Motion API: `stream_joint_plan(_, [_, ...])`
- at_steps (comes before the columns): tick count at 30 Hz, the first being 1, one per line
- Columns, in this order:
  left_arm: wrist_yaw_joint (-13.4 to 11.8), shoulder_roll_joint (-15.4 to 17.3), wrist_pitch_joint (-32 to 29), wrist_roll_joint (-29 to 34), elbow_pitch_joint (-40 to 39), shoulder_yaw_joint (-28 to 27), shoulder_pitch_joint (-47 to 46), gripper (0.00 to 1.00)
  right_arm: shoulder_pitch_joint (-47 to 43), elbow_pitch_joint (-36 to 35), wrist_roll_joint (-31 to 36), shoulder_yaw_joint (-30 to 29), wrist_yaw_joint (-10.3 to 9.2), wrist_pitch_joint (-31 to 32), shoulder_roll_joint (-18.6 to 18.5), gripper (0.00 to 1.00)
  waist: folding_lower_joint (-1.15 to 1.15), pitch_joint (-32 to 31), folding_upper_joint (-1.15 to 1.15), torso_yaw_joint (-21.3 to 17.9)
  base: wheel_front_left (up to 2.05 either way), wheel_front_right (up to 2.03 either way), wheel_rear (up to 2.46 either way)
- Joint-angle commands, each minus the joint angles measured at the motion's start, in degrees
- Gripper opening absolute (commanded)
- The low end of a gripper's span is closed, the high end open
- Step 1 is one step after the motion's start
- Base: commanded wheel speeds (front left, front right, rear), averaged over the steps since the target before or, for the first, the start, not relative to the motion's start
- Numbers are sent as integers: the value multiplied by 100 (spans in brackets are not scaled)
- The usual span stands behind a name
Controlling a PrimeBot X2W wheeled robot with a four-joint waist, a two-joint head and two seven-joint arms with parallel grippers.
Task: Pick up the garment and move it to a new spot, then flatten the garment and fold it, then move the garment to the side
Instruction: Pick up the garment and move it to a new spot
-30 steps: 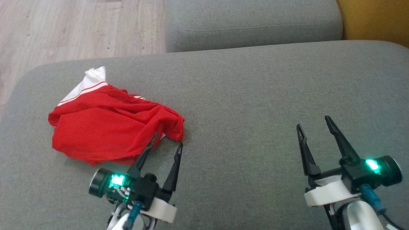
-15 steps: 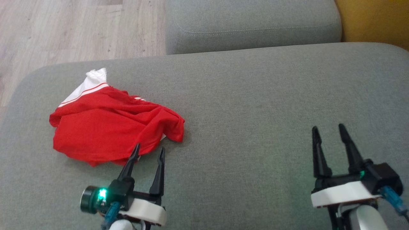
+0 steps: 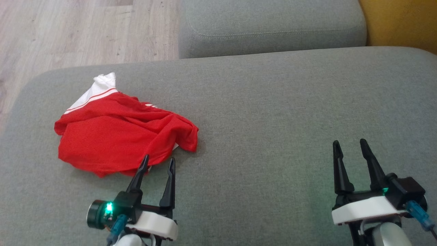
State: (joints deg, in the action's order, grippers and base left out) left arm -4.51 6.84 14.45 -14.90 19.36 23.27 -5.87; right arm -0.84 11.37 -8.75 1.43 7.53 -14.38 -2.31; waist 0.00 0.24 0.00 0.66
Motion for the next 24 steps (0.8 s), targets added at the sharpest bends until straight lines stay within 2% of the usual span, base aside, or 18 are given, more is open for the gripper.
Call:
stream_joint_plan(1, [26, 1, 55, 65, -171, -261, -174, 100, 144, -162, 3, 141, -4, -62, -56, 100, 0, 5, 0, 5, 0, 0, 0])
stream_joint_plan(10, [140, -71, 55, 194, -186, -392, -212, 100, 171, -154, 73, 128, -4, -62, -56, 100, 0, 61, 0, 138, 0, 0, 0])
stream_joint_plan(24, [197, -120, 55, 401, -237, -607, -227, 100, 291, 186, 159, 409, -4, -62, -56, 100, 0, 76, 0, 937, 0, 0, 0])
